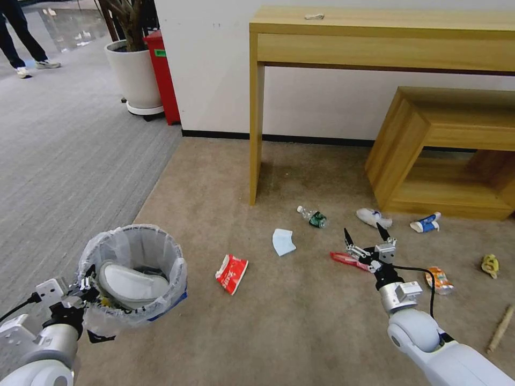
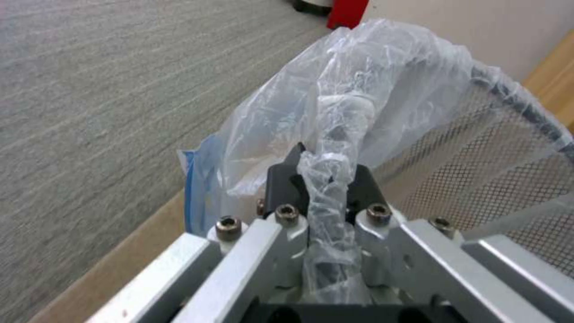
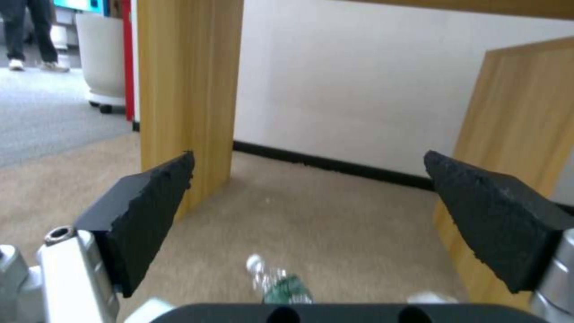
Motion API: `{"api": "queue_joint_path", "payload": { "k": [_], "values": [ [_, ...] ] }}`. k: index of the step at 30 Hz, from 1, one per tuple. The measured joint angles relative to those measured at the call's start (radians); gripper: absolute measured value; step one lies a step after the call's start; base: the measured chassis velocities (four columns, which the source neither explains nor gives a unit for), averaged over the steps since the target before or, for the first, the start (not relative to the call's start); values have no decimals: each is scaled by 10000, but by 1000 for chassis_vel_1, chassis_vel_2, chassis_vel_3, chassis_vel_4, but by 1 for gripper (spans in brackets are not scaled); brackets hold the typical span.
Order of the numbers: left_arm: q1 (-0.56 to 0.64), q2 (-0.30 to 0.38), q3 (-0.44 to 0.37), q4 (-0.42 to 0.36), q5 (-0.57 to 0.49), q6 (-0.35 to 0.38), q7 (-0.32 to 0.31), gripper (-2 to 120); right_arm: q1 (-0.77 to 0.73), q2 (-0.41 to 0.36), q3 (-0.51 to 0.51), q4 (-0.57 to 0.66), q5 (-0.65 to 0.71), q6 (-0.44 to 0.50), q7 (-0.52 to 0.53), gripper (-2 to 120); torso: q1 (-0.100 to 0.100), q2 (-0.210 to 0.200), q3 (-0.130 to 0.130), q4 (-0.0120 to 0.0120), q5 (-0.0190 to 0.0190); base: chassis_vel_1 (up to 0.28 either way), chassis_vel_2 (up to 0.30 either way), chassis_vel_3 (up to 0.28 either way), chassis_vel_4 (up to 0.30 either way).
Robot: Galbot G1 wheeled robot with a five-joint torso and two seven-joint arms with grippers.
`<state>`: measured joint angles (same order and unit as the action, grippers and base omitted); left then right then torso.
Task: Pick up the trash bin and place the garbage on the floor into it.
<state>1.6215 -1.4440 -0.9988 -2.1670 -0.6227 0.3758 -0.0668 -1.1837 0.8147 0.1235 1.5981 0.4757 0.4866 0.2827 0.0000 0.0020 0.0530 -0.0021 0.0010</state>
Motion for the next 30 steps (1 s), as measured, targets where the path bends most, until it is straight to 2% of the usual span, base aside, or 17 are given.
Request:
{"api": "queue_joint_path", "payload": {
  "k": [11,13,15,16,17,19,20,21,22,25,26,29,30],
  "values": [
    [0,-30,60,-18,42,-1,6,3,-115,-218,-107,280,601,93,-690,100,0,0,-3,-5,-3,-39,48,31,-43],
    [11,-61,99,-3,143,-3,18,3,-174,-509,-360,517,1430,-9,-1529,100,-1,0,-6,-4,-1,0,0,0,0],
    [12,-69,111,8,167,-11,24,3,-173,-580,-456,573,1709,-27,-1754,100,-1,0,-5,-4,-1,0,0,0,0],
    [16,-108,164,44,251,-28,39,3,-93,-798,-793,751,2779,-58,-2454,100,-1,0,-5,-5,-3,0,0,0,0],
    [16,-108,164,44,251,-28,39,3,-93,-798,-793,751,2779,-58,-2454,100,-1,0,-5,-5,-3,0,0,0,0],
    [15,-154,226,77,352,-52,57,3,182,-998,-1324,1047,4113,-176,-3097,100,-1,0,-5,-6,-2,0,0,0,0],
    [16,-191,275,119,447,-79,74,3,555,-1111,-1929,1142,4841,-262,-3266,100,-1,1,-4,-4,-4,0,0,0,0],
    [16,-191,275,119,447,-79,74,3,555,-1111,-1929,1142,4841,-262,-3266,100,-1,1,-4,-4,-4,0,0,0,0],
    [21,-233,306,155,523,-90,78,3,1051,-1202,-2668,1098,5294,-581,-3216,100,0,0,-4,-1,-5,0,0,0,0],
    [23,-319,359,251,667,-140,107,3,2139,-1086,-4320,992,6292,-1108,-2511,99,-1,0,-4,-5,-7,0,0,0,0],
    [23,-319,359,251,667,-140,107,3,2139,-1086,-4320,992,6292,-1108,-2511,99,-1,0,-4,-5,-7,0,0,0,0],
    [23,-399,356,369,763,-225,137,3,3341,-464,-5771,784,6869,-1721,-1651,98,-1,0,-3,-3,-4,0,0,0,0],
    [23,-399,356,369,763,-225,137,3,3341,-464,-5771,784,6869,-1721,-1651,98,-1,0,-3,-3,-4,0,0,0,0]
  ]
}}
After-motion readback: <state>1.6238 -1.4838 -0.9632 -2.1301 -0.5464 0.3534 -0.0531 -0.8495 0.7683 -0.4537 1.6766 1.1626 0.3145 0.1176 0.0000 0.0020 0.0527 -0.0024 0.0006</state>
